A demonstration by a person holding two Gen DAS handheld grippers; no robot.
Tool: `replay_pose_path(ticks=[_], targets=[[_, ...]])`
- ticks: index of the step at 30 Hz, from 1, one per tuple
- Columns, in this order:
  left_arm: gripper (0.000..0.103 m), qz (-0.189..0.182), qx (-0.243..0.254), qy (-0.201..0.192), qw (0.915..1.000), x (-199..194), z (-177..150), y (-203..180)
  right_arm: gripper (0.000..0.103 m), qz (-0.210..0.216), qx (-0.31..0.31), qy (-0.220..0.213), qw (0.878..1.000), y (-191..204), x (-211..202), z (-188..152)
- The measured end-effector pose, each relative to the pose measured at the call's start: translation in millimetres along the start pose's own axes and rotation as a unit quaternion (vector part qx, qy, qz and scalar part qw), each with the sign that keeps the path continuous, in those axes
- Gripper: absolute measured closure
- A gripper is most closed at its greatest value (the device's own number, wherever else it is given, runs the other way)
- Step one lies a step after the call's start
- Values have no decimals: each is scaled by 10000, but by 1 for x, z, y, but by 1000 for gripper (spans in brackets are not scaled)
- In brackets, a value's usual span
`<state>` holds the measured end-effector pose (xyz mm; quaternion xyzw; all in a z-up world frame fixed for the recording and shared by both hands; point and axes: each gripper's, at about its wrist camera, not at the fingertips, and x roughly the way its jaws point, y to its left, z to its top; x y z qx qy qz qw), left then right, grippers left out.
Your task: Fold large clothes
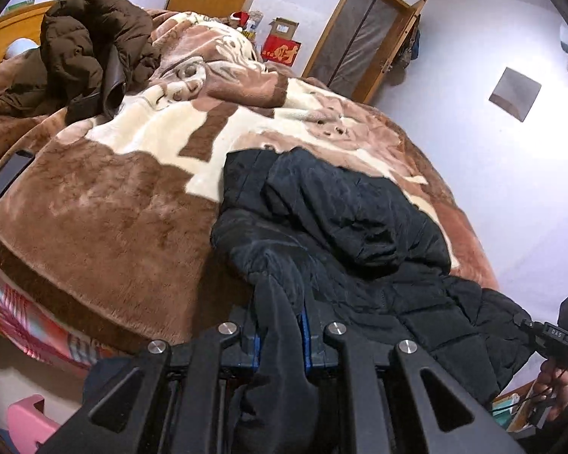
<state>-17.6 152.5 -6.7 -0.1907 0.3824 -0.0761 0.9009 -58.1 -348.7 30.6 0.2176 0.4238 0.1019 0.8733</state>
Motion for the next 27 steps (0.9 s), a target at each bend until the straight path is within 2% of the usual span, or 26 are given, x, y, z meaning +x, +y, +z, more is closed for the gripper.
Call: replay_pose_path(ticks=[7, 13, 16, 20, 24, 27], targets=[[87, -162, -113, -326, 9993, 11, 54, -7, 91, 182, -115, -430, 9988, 13, 4, 60], [87, -95, -394, -439, 9982, 59, 123, -8, 91, 80, 58, -609, 9981, 16, 40, 134], [86, 51, -413, -351, 9985, 99, 153, -9, 90, -108, 150, -490, 9986, 12, 74, 171], [86, 383, -480, 19, 9981, 171, 178, 1, 89, -448, 229, -140, 9986, -1, 134, 209], [83, 658, -563, 457, 9952, 243, 176, 17, 87, -761, 389, 395, 9956, -27, 204, 227], [80, 747, -600, 588, 9937, 274, 168, 24, 85, -775, 554, 651, 9933, -46, 243, 228]])
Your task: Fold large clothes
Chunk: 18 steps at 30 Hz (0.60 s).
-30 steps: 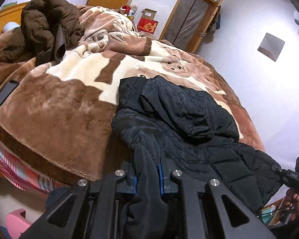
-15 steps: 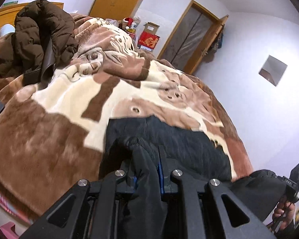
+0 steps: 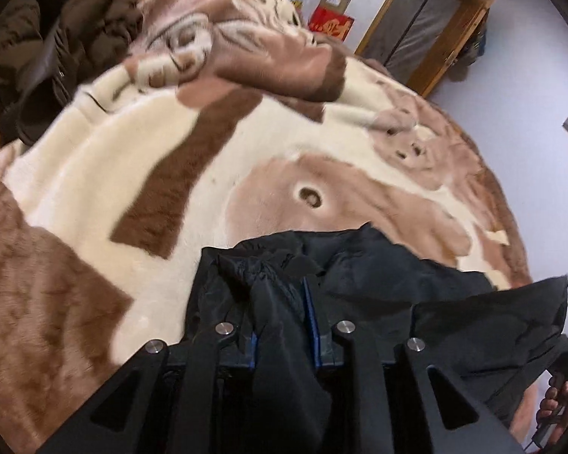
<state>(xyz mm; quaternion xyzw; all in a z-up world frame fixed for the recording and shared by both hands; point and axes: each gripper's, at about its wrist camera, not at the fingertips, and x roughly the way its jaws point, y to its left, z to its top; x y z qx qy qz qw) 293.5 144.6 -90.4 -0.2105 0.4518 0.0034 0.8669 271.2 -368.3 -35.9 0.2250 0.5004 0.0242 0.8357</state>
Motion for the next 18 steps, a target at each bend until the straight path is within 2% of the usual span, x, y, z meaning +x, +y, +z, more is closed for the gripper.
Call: replay_pose_path(ticks=[3, 6, 8, 10, 11, 13, 15, 16, 18], targets=[[79, -64, -17, -23, 10000, 5, -2, 0, 84, 135, 127, 142, 9997, -8, 14, 1], [75, -184, -30, 48, 9998, -2, 4, -1, 79, 475, 227, 210, 9984, -15, 3, 7], [69, -344, -83, 47, 9994, -14, 12, 1, 67, 787, 349, 140, 9962, -18, -13, 12], [54, -519, -139, -115, 9985, -32, 19, 2, 56, 1083, 409, -5, 9933, -17, -31, 17], [50, -587, -149, -220, 9979, -41, 23, 2, 53, 1204, 421, -85, 9918, -17, -41, 19], [31, -441, -124, -571, 9973, -62, 30, 0, 53, 1272, 434, -188, 9907, -13, -53, 22], [28, -297, -83, -1003, 9945, -86, 35, 0, 49, 1333, 457, -347, 9894, -11, -65, 23], [27, -362, -120, -1077, 9935, -94, 37, 0, 43, 1318, 474, -503, 9889, -10, -71, 25], [27, -427, -71, -1116, 9928, -104, 36, -6, 42, 1272, 558, -903, 9862, -13, -89, 27]])
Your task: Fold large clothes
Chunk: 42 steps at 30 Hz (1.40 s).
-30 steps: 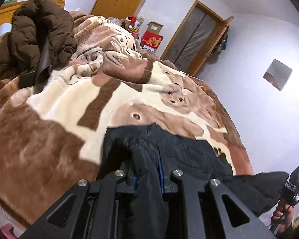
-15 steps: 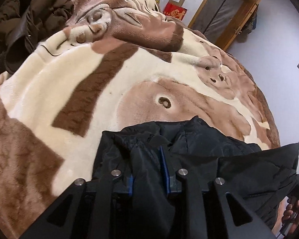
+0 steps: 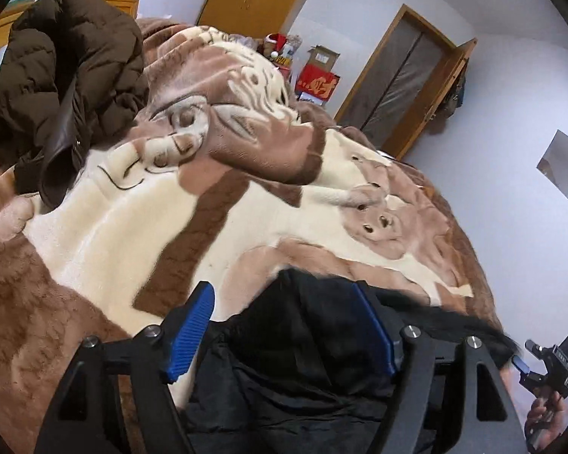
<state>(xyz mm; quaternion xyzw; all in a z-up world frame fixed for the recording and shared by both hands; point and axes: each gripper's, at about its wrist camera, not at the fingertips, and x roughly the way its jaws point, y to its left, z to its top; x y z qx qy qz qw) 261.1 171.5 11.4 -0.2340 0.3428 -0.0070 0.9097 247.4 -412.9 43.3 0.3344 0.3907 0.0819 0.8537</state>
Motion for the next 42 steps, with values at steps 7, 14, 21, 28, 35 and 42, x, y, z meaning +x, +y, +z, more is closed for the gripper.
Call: replay_pose_path(ticks=[7, 14, 21, 28, 35, 42], targets=[[27, -455, 905, 619, 9929, 26, -59, -44, 42, -338, -1336, 128, 9904, 42, 11, -49], [27, 2, 1542, 1083, 9821, 93, -110, -62, 42, -1351, -2306, 717, 9610, 31, 97, -104], [27, 235, 1696, 628, 9832, 76, -69, -57, 42, -1347, -2340, 227, 9626, 35, 75, -68], [27, 818, 1006, 961, 9869, 127, -39, -9, 40, -1431, -1840, 701, 9699, 4, 110, -32], [18, 1069, 836, 766, 9878, 158, -66, 4, 39, -2218, -1807, 766, 9551, -22, 149, -42], [20, 1182, 891, 726, 9863, 143, -54, -3, 38, -2576, -2165, 581, 9399, -13, 145, -44]])
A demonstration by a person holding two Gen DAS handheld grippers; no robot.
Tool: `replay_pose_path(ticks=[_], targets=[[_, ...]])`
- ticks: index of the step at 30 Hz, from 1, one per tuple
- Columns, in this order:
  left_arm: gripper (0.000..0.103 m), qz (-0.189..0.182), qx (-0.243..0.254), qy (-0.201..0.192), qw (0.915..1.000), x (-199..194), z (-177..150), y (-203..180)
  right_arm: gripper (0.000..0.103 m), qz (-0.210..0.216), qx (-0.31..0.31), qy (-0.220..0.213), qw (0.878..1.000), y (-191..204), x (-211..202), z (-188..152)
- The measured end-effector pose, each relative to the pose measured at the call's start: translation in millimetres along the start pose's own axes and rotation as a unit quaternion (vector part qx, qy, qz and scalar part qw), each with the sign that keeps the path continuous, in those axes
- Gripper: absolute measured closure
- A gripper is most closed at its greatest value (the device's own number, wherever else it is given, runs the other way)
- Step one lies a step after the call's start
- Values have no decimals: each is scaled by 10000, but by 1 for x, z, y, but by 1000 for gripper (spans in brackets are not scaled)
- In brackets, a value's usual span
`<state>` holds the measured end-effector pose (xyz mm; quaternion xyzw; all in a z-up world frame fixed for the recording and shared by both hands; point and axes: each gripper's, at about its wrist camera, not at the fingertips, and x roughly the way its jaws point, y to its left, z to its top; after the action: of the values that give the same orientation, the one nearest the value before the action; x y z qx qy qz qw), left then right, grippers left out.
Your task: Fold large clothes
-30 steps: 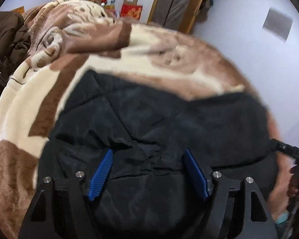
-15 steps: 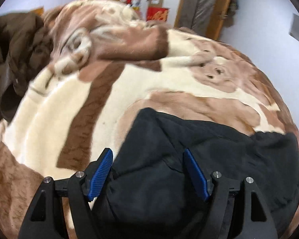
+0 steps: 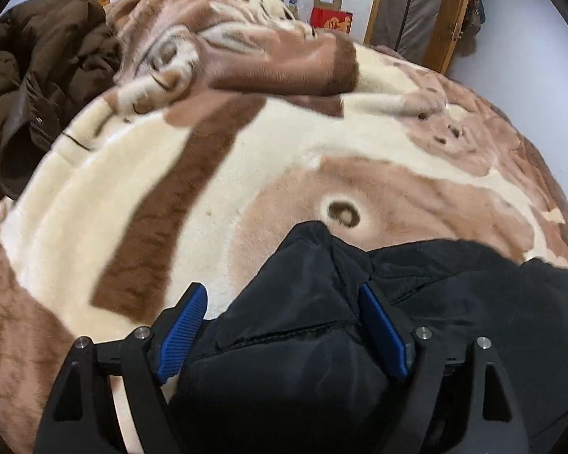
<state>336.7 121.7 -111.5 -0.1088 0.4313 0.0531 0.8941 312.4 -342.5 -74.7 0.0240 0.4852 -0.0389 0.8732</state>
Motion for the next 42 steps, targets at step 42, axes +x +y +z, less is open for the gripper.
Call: replay_pose_path(ticks=[42], targets=[[25, -270, 1430, -404, 9885, -18, 12, -80, 51, 204, -746, -850, 9934, 53, -30, -2]])
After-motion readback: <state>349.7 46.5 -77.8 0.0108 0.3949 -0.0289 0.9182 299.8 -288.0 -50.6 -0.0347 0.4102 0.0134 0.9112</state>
